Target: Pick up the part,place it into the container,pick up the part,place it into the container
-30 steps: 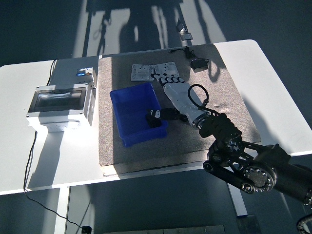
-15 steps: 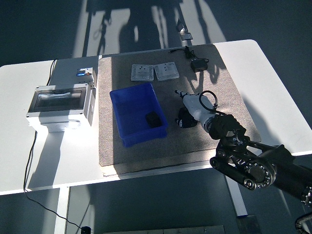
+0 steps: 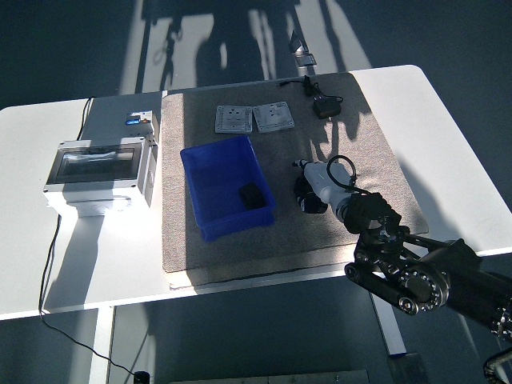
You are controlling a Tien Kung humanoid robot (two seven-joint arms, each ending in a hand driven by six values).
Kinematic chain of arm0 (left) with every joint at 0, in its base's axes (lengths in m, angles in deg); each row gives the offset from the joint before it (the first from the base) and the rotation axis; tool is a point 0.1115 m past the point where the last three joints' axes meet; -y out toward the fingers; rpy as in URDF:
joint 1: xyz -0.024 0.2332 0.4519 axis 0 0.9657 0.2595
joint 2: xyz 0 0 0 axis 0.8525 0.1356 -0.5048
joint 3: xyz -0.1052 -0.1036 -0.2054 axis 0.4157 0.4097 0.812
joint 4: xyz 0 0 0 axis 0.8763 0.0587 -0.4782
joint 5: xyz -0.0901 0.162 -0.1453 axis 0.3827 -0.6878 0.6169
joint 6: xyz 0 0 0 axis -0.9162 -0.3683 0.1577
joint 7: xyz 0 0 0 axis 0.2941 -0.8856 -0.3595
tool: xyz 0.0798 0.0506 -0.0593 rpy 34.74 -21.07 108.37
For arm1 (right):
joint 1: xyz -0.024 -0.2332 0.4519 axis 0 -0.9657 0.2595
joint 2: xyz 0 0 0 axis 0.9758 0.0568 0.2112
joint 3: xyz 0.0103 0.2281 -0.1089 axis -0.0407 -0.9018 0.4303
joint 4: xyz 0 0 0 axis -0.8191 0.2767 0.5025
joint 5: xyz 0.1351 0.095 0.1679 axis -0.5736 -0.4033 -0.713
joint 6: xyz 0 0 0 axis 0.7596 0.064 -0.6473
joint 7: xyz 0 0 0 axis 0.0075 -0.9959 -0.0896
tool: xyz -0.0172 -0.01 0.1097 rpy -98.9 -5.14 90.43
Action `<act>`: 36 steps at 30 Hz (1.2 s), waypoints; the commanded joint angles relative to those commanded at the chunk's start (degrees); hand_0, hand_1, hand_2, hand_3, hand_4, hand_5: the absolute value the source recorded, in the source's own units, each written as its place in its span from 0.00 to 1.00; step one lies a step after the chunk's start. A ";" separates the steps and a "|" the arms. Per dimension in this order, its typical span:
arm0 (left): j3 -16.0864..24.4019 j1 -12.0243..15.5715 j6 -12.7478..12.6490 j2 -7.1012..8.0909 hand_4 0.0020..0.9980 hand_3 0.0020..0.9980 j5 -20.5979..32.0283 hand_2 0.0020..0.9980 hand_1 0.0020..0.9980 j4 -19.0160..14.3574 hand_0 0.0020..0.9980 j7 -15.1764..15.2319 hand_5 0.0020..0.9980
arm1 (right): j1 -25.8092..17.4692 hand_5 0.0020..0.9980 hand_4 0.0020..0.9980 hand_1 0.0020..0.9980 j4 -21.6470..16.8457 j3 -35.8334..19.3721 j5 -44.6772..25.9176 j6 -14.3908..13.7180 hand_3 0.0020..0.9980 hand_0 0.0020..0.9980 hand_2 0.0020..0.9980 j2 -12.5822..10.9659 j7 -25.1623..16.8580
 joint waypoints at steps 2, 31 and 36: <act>0.28 -0.01 0.24 0.01 0.81 0.72 -0.34 0.72 0.71 0.00 0.70 0.16 1.00 | -0.04 0.03 0.21 0.37 0.18 0.13 -0.20 0.47 0.73 0.66 0.69 0.00 0.35; 0.83 -0.03 -0.79 0.03 0.85 0.71 -1.42 0.72 0.71 0.00 0.71 1.85 1.00 | 1.27 0.00 0.00 0.21 -5.46 0.13 -3.40 -19.51 0.54 0.38 0.57 -2.05 -7.85; 0.95 -0.08 -0.87 0.07 0.85 0.71 -1.78 0.72 0.71 0.00 0.71 1.92 1.00 | 3.26 0.00 0.00 0.22 -10.55 4.55 -4.84 -22.16 0.54 0.43 0.57 -1.26 -11.87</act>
